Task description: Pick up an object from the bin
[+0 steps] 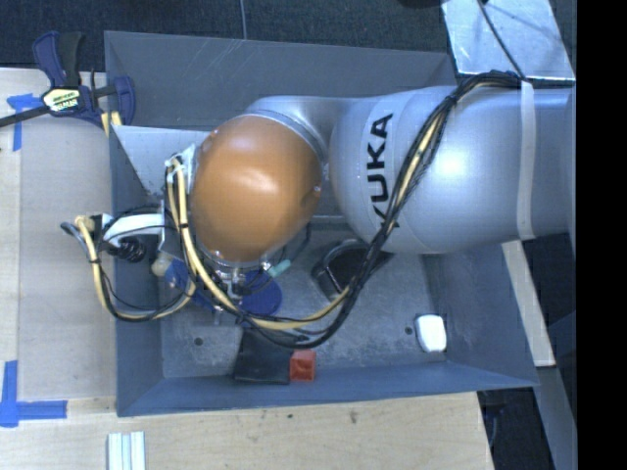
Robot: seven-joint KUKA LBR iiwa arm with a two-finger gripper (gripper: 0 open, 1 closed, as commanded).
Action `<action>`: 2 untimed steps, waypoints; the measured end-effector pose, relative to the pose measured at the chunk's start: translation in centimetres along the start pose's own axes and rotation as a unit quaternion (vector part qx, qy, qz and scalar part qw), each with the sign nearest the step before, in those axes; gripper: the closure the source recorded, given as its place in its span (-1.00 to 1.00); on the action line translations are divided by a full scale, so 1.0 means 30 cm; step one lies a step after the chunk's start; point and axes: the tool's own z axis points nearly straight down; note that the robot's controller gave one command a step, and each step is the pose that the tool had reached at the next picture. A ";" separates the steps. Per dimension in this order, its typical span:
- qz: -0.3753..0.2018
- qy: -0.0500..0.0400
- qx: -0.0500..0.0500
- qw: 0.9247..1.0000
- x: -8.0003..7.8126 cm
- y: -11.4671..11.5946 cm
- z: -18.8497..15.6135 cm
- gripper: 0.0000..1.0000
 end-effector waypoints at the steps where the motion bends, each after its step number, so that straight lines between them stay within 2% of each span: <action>1: -0.019 0.001 0.000 1.000 -0.047 0.009 0.051 1.00; 2: -0.024 0.002 0.001 1.000 -0.117 0.016 0.065 1.00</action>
Offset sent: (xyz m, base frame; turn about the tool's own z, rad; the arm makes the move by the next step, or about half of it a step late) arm -0.0134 -0.0017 -0.0143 -0.0421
